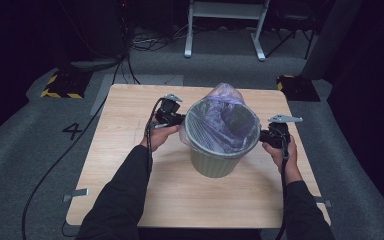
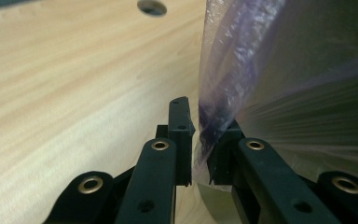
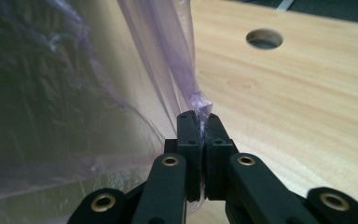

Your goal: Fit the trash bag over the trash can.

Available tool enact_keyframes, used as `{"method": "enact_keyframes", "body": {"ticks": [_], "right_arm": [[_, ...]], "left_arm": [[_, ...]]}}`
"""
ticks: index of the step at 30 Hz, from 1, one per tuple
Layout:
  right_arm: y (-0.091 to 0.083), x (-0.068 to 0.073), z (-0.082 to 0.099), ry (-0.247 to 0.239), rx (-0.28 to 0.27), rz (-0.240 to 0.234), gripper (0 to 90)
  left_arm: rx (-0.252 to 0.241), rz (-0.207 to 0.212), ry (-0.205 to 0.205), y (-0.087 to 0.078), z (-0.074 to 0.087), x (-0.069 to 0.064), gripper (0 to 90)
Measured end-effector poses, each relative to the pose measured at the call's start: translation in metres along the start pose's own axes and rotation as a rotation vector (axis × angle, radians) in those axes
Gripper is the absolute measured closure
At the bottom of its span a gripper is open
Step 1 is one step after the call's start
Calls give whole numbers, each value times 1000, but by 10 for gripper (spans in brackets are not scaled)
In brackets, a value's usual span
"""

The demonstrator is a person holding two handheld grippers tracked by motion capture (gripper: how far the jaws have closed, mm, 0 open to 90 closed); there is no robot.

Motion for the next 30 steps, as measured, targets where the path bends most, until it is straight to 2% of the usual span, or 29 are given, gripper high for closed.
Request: {"method": "enact_keyframes", "body": {"ticks": [3,8,11,13,15,17,19,21,25,26,28,30], "right_arm": [[0,0,3,-4,29,-16,883],[-4,1,9,-24,65,-17,874],[-8,2,13,-45,79,-11,855],[-11,1,16,-55,82,-1,837],[-15,1,19,-61,73,0,810],[-18,0,21,-65,54,17,718],[-24,-2,22,-67,38,36,671],[-30,-3,22,-74,5,37,590],[-45,-4,22,-102,-46,44,558],[-48,-3,22,-114,-57,39,544],[-55,-1,21,-150,-76,49,522],[-62,3,21,-173,-87,47,485]], "left_arm": [[23,10,6,2,8,0,809],[40,-12,51,-4,19,-4,801],[64,-49,100,-8,28,-7,782],[67,-67,117,-11,36,-9,765],[54,-78,135,-14,43,-10,732],[28,-104,131,-19,48,-11,618],[-13,-92,137,-26,53,-13,493],[-47,-118,172,-35,59,-16,420],[-111,-117,242,-53,66,-22,371],[-123,-109,248,-57,67,-24,348],[-135,-125,272,-65,68,-27,308],[-157,-116,283,-72,71,-30,282]]}}
Point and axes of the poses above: each handheld gripper's, and its own axes: y roughly forward along the jaws, z roughly out of its underside, x roughly to its left, the point moved 2 cm from there along y, roughly forward along the jaws, and after that the axes turned 3 degrees about y, right-handed, at the moved point
